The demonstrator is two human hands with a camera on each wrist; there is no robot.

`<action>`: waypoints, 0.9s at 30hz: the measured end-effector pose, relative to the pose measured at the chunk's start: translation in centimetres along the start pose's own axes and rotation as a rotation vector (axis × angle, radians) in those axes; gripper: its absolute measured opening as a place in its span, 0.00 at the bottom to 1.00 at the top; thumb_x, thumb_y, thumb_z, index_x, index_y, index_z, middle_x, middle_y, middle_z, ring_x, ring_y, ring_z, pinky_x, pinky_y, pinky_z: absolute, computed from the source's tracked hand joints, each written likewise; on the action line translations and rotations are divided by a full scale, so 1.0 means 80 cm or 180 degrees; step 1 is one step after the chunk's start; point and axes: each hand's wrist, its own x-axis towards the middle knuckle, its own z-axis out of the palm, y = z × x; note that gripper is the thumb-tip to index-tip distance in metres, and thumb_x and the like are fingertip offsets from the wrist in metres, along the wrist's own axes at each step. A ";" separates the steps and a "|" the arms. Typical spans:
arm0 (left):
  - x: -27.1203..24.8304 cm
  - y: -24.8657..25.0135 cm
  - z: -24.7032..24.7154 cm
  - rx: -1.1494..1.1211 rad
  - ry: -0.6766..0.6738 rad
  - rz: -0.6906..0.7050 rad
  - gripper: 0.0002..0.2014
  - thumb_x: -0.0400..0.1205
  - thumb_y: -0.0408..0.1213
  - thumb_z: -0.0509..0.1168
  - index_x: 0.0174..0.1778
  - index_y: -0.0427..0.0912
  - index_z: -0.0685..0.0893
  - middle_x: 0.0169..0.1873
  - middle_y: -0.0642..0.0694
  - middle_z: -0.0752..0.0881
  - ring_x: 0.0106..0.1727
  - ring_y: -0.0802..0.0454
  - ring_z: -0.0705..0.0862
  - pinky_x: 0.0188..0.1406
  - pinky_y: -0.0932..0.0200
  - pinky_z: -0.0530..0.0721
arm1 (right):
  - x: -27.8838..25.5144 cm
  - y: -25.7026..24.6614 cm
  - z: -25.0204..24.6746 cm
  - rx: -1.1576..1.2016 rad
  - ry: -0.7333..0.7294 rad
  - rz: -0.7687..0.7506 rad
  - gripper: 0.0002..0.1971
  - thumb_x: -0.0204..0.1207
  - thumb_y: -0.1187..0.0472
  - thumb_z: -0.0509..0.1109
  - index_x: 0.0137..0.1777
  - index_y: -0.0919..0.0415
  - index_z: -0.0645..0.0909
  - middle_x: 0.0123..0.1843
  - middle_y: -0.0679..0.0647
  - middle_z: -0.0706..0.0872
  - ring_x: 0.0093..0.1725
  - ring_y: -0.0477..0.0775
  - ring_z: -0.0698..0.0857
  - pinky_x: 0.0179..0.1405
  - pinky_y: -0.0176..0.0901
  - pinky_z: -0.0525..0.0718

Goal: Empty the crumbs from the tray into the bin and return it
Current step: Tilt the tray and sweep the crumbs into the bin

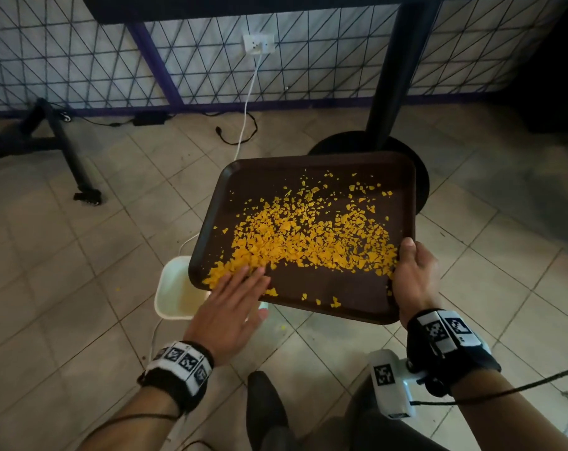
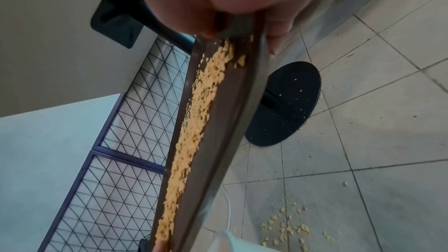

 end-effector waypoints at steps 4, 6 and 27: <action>0.010 0.050 -0.016 -0.0184 0.0122 0.0304 0.28 0.90 0.59 0.34 0.85 0.53 0.48 0.86 0.51 0.50 0.87 0.51 0.45 0.83 0.50 0.41 | 0.000 0.004 0.003 0.0017 -0.0006 0.0080 0.24 0.72 0.33 0.52 0.45 0.50 0.80 0.47 0.57 0.89 0.49 0.62 0.88 0.54 0.68 0.86; 0.023 0.098 -0.016 -0.0184 0.0113 0.0632 0.29 0.89 0.60 0.36 0.85 0.53 0.46 0.86 0.51 0.49 0.87 0.50 0.44 0.85 0.48 0.39 | -0.003 0.002 0.008 0.0016 -0.0022 0.0096 0.24 0.72 0.32 0.52 0.45 0.49 0.80 0.47 0.57 0.89 0.48 0.62 0.88 0.53 0.69 0.86; 0.036 0.146 -0.023 -0.0009 0.0433 0.0992 0.26 0.90 0.56 0.44 0.82 0.48 0.66 0.85 0.49 0.57 0.87 0.47 0.52 0.84 0.44 0.45 | -0.014 -0.011 0.013 -0.0113 -0.0077 0.0027 0.20 0.86 0.46 0.53 0.54 0.57 0.82 0.48 0.58 0.87 0.50 0.62 0.85 0.47 0.50 0.83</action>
